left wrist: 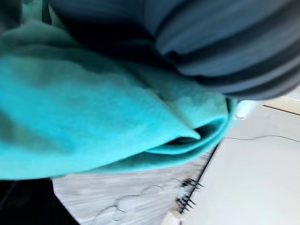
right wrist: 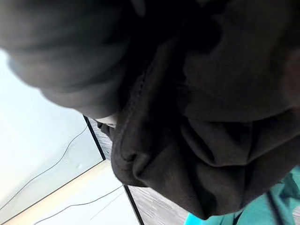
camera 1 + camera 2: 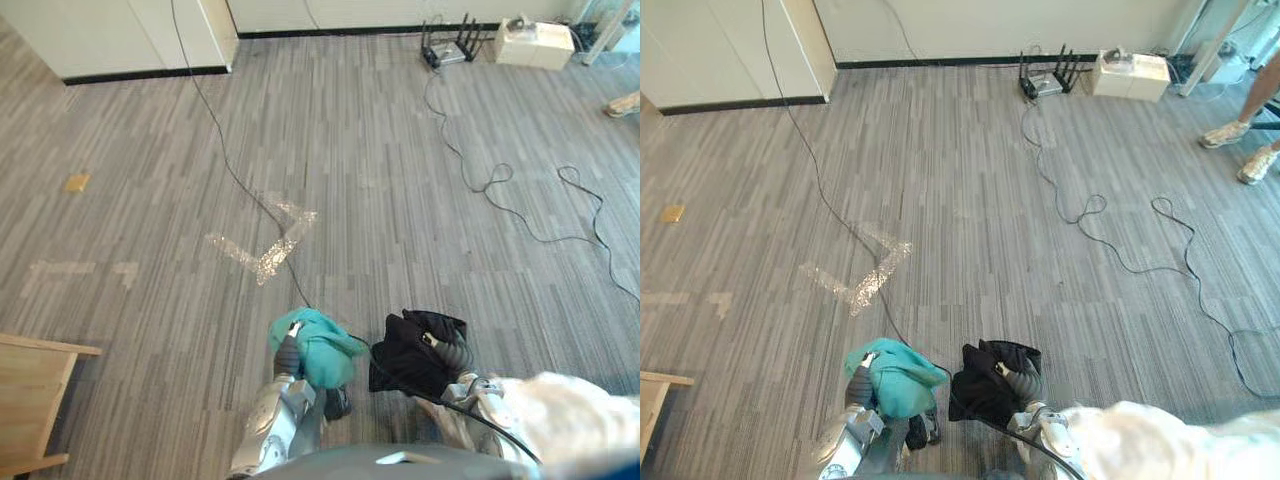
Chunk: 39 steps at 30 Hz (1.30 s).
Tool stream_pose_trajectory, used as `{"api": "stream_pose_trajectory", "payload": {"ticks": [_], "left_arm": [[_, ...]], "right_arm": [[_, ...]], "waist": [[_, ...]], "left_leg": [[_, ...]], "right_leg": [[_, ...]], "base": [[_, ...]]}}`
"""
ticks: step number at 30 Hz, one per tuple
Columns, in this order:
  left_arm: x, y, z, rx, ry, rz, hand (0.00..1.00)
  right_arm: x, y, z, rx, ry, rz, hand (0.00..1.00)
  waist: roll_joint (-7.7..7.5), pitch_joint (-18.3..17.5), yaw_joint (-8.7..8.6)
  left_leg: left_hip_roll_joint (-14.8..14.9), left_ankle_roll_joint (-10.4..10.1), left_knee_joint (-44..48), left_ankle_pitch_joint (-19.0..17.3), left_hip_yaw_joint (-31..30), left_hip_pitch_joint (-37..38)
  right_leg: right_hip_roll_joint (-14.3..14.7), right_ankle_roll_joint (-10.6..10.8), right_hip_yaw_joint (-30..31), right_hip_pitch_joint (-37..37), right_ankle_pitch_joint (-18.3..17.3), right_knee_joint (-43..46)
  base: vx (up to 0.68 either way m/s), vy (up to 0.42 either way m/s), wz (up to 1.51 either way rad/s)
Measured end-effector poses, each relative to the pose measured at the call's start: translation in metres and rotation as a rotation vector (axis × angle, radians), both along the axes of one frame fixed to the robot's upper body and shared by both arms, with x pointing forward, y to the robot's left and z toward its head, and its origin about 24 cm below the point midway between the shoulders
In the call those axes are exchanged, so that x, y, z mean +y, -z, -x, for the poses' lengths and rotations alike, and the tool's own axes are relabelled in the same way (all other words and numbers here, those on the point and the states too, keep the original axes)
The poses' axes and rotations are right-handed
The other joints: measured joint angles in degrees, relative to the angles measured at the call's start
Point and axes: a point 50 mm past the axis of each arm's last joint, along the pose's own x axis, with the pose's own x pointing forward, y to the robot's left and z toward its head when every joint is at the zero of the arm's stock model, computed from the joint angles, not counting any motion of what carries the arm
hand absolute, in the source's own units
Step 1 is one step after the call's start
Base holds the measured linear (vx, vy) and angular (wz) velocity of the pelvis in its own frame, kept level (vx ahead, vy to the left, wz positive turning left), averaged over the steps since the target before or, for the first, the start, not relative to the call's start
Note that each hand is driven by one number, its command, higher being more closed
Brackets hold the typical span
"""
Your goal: Tidy the bed and pick cloth on bed and put in laundry
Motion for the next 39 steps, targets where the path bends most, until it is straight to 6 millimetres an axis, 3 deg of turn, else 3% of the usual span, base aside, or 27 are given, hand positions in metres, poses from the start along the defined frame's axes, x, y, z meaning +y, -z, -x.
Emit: {"api": "stream_pose_trajectory", "payload": {"ticks": [1,3,5,7,8,10,12,13,14,15,17,19,20,21,22,23,24,25,26,28,31,33,34,35,37,38,39], "left_arm": [[-0.001,0.001,0.001,0.002,0.01,-0.007,1.0],[0.0,0.01,0.01,0.048,0.038,-0.042,1.0],[0.0,0.018,0.018,0.094,0.05,-0.066,1.0],[0.003,0.023,0.021,0.121,0.052,-0.086,1.0],[0.005,0.024,0.02,0.127,0.065,-0.099,1.0],[0.008,0.024,0.017,0.13,0.069,-0.11,1.0],[0.011,0.023,0.012,0.121,0.072,-0.12,1.0],[0.013,0.023,0.012,0.12,0.071,-0.125,1.0],[0.017,0.024,0.013,0.128,0.058,-0.131,1.0],[0.019,0.024,0.013,0.133,0.052,-0.135,1.0],[0.013,0.024,0.012,0.129,0.057,-0.119,1.0],[0.01,0.025,0.015,0.141,0.033,-0.096,1.0],[0.011,0.029,0.021,0.165,0.011,-0.078,1.0],[0.012,0.031,0.024,0.18,-0.019,-0.058,1.0],[0.013,0.032,0.028,0.191,-0.042,-0.039,1.0],[0.013,0.032,0.029,0.187,-0.055,-0.025,1.0],[0.014,0.031,0.028,0.169,-0.062,-0.008,1.0],[0.015,0.029,0.026,0.149,-0.059,-0.003,1.0],[0.016,0.027,0.025,0.138,-0.059,0.001,1.0],[0.017,0.025,0.024,0.12,-0.065,0.005,1.0],[0.019,0.025,0.024,0.112,-0.091,0.013,1.0],[0.016,0.025,0.023,0.115,-0.097,0.028,1.0],[0.015,0.025,0.022,0.115,-0.095,0.03,1.0],[0.013,0.024,0.021,0.116,-0.089,0.028,1.0],[0.013,0.024,0.021,0.118,-0.093,0.025,1.0],[0.014,0.025,0.021,0.121,-0.097,0.021,1.0],[0.015,0.026,0.022,0.129,-0.098,0.018,1.0]], "right_arm": [[0.001,0.003,0.003,0.014,0.007,-0.003,1.0],[0.001,0.009,0.009,0.05,0.009,-0.001,1.0],[0.001,0.014,0.018,0.08,0.015,0.001,1.0],[0.003,0.018,0.023,0.094,0.013,0.0,1.0],[0.003,0.02,0.027,0.109,0.017,0.002,1.0],[0.002,0.022,0.031,0.116,0.025,0.008,1.0],[0.001,0.022,0.032,0.105,0.035,0.017,1.0],[0.002,0.022,0.032,0.104,0.034,0.013,1.0],[0.005,0.023,0.034,0.106,0.027,0.009,1.0],[0.005,0.024,0.034,0.11,0.025,0.009,1.0],[0.001,0.017,0.028,0.068,0.034,0.021,1.0],[-0.001,0.012,0.023,0.035,0.029,0.032,1.0],[0.0,0.01,0.02,0.024,0.025,0.031,1.0],[0.001,0.009,0.015,0.016,0.018,0.026,1.0],[0.001,0.009,0.015,0.011,0.007,0.023,1.0],[0.002,0.008,0.013,0.005,0.0,0.021,1.0],[-0.001,0.008,0.014,0.006,-0.015,0.025,1.0],[-0.003,0.009,0.013,0.01,-0.019,0.031,1.0],[-0.005,0.01,0.013,0.014,-0.023,0.036,1.0],[-0.01,0.014,0.014,0.029,-0.042,0.04,1.0],[-0.013,0.017,0.017,0.044,-0.051,0.029,1.0],[-0.014,0.02,0.021,0.059,-0.072,0.052,1.0],[-0.014,0.02,0.022,0.064,-0.07,0.053,1.0],[-0.016,0.022,0.026,0.075,-0.062,0.055,1.0],[-0.016,0.024,0.032,0.091,-0.057,0.055,1.0],[-0.015,0.026,0.034,0.103,-0.064,0.055,1.0],[-0.012,0.029,0.035,0.116,-0.071,0.05,1.0]], "waist": [[-0.71,-0.33,-0.05],[-0.97,-0.45,-1.31],[-0.02,-0.25,-2.57],[0.5,0.28,-3.04],[0.91,0.62,-4.01],[1.62,1.21,-4.9],[1.78,1.62,-5.21],[1.27,1.57,-5.07],[0.42,1.86,-4.83],[0.46,1.93,-4.83],[3.11,2.66,-4.57],[4.62,2.66,-4.37],[5.08,2.65,-4.31],[4.84,2.85,-4.43],[5.22,2.98,-4.53],[5.48,3.04,-4.4],[5.63,3.18,-3.72],[5.73,3.31,-2.36],[5.62,3.38,-2.09],[5.72,3.34,-1.32],[5.51,3.38,-1.08],[5.11,3.45,-1.27],[4.96,3.39,-1.32],[4.51,3.26,-1.36],[3.85,2.88,-1.18],[2.79,2.2,-1.03],[1.19,0.45,-0.72]], "left_leg": [[-1.66,-0.6,-3.02,-1.53,-1.2,3.21],[-3.57,-0.63,-6.73,-1.85,-3.53,8.47],[-3.67,-0.65,-9.7,-1.86,-6.11,13.7],[-3.52,-0.83,-12.39,-1.95,-9.5,17.99],[-2.88,-1.58,-13.11,-2.44,-12.33,19.98],[-1.42,-2.17,-13.26,-2.85,-15.8,22.12],[0.53,-4.92,-13.04,-4.75,-20.13,24.38],[0.75,-5.72,-12.89,-5.57,-21.09,24.92],[1.15,-7.4,-11.93,-7.98,-22.99,25.96],[2.34,-8.53,-10.84,-9.53,-24.08,26.13],[4.62,-9.58,-9.25,-11.63,-24.71,25.93],[6.77,-7.36,-8.94,-14.32,-25.06,26.37],[7.24,-6.96,-5.86,-13.71,-24.87,25.52],[7.67,-5.87,5.28,-11.05,-24.28,20.9],[9.38,-8.48,18.16,-4.4,-24.04,15.09],[10.62,-8.95,23.7,0.15,-23.65,12.18],[12.76,-9.32,34.21,1.3,-22.13,6.82],[13.0,-9.18,39.97,1.06,-20.4,2.96],[12.67,-9.23,40.92,0.78,-19.13,1.42],[11.26,-9.77,37.06,-0.32,-15.51,-1.33],[8.64,-9.82,15.45,-1.43,-6.32,-0.91],[5.34,-9.39,-5.34,2.56,0.89,2.04],[4.7,-9.08,-9.35,4.2,2.62,2.46],[3.85,-7.6,-15.54,7.17,6.62,3.1],[4.11,-3.32,-18.09,10.61,13.84,4.02],[3.13,-0.74,-17.85,11.31,16.29,4.63],[0.27,1.38,-17.29,10.03,14.75,5.13]], "right_leg": [[-2.2,-0.87,0.2,-5.97,3.28,14.26],[-3.9,-2.37,-0.05,-13.52,-0.08,28.21],[-3.32,-3.78,-1.9,-18.67,-2.39,30.6],[-2.19,-4.03,-3.4,-23.63,-5.53,27.9],[-1.06,-4.16,-4.28,-26.54,-6.64,22.74],[0.56,-3.83,-5.44,-28.49,-5.53,8.71],[2.37,-3.01,-4.33,-28.49,2.48,-11.74],[2.5,-2.21,-3.05,-28.32,4.6,-16.4],[2.5,-0.98,-1.11,-28.0,10.45,-19.19],[3.42,-2.24,-0.4,-27.97,12.87,-17.27],[4.65,-5.54,-1.14,-30.13,9.15,-9.82],[3.89,-6.63,-3.71,-33.52,1.72,0.35],[3.69,-6.98,-4.85,-33.13,-0.52,1.96],[3.28,-7.9,-6.15,-31.32,-2.08,2.04],[3.98,-8.29,-7.73,-27.76,-2.98,-0.09],[4.8,-8.7,-8.46,-25.54,-3.45,-1.76],[5.86,-8.99,-9.88,-21.31,-3.83,-5.24],[6.16,-8.99,-10.6,-17.62,-3.83,-8.52],[6.23,-8.85,-11.15,-15.88,-3.74,-10.5],[6.3,-7.78,-13.25,-10.77,-3.03,-16.3],[6.44,-8.17,-17.83,-5.35,-1.27,-22.13],[6.51,-7.26,-22.11,-1.69,-1.41,-24.5],[6.52,-6.67,-23.11,-0.93,-1.54,-24.94],[6.5,-5.29,-25.64,0.83,-2.21,-25.68],[6.14,-2.45,-29.06,3.87,-3.93,-25.84],[5.07,-1.53,-29.95,5.09,-4.48,-25.77],[3.1,-0.8,-30.49,5.78,-4.51,-24.97]], "base": [[0.57,0.296,0.3],[0.38,0.126,0.46],[0.4,0.081,0.58],[0.39,0.001,0.77],[0.36,-0.1,1.12],[0.45,-0.188,1.14],[0.39,-0.235,1.1],[0.4,-0.32,1.05],[0.49,-0.416,0.81],[0.41,-0.365,0.83],[0.36,-0.323,0.6],[0.34,-0.284,0.49],[0.34,-0.247,0.55],[0.38,-0.29,0.64],[0.3,-0.247,0.55],[0.3,-0.224,0.49],[0.33,-0.19,0.33],[0.34,-0.169,0.27],[0.33,-0.141,0.18],[0.3,-0.086,0.14],[0.43,-0.011,0.36],[0.39,0.029,0.76],[0.42,0.063,0.92],[0.49,0.11,1.01],[0.37,0.118,0.92],[0.47,0.155,0.78],[0.5,0.153,0.75]]}}
